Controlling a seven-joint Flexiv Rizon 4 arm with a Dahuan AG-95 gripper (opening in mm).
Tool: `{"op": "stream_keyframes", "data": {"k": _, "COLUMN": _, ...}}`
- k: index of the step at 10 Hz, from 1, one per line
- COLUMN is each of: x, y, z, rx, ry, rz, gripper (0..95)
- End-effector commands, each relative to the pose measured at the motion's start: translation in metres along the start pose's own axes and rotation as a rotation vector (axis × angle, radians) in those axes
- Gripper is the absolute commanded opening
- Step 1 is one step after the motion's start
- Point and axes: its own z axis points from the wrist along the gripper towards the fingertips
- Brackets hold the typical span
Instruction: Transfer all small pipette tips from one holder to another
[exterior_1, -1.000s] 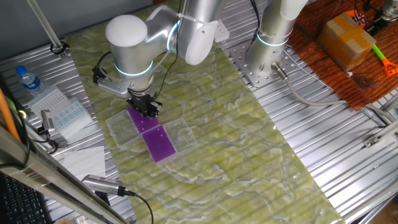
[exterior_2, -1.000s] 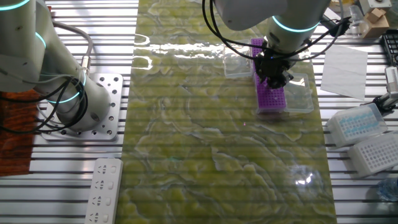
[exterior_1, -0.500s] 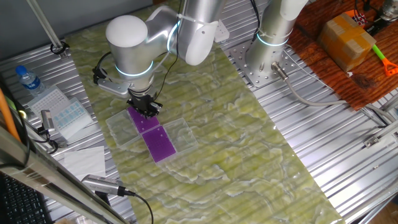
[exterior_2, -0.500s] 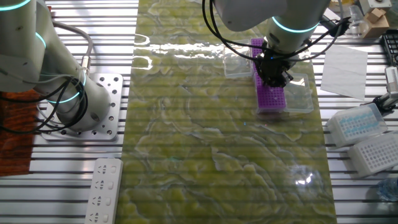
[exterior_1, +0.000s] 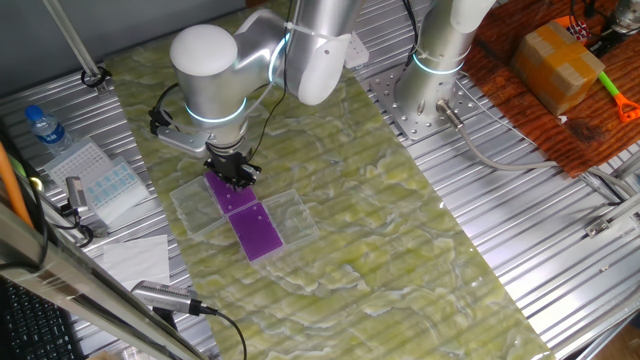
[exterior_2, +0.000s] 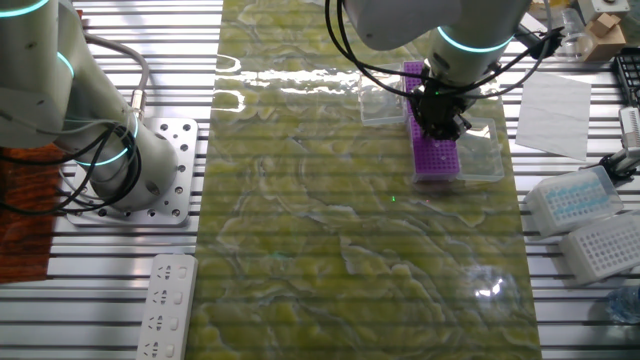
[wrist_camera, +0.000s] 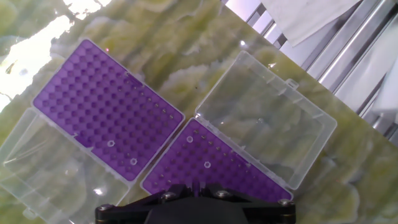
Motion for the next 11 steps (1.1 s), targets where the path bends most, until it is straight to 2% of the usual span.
{"op": "stream_keyframes", "data": {"k": 1, "x": 0.000, "y": 0.000, "z": 0.000, "rx": 0.000, "ry": 0.000, "rz": 0.000, "gripper": 0.0}}
{"op": "stream_keyframes", "data": {"k": 9, "x": 0.000, "y": 0.000, "z": 0.000, "rx": 0.000, "ry": 0.000, "rz": 0.000, "gripper": 0.0}}
{"op": "stream_keyframes", "data": {"k": 10, "x": -0.013, "y": 0.009, "z": -0.061, "rx": -0.042, "ry": 0.083, "rz": 0.071, "gripper": 0.0}}
{"op": "stream_keyframes", "data": {"k": 11, "x": -0.013, "y": 0.009, "z": -0.061, "rx": -0.041, "ry": 0.081, "rz": 0.070, "gripper": 0.0}}
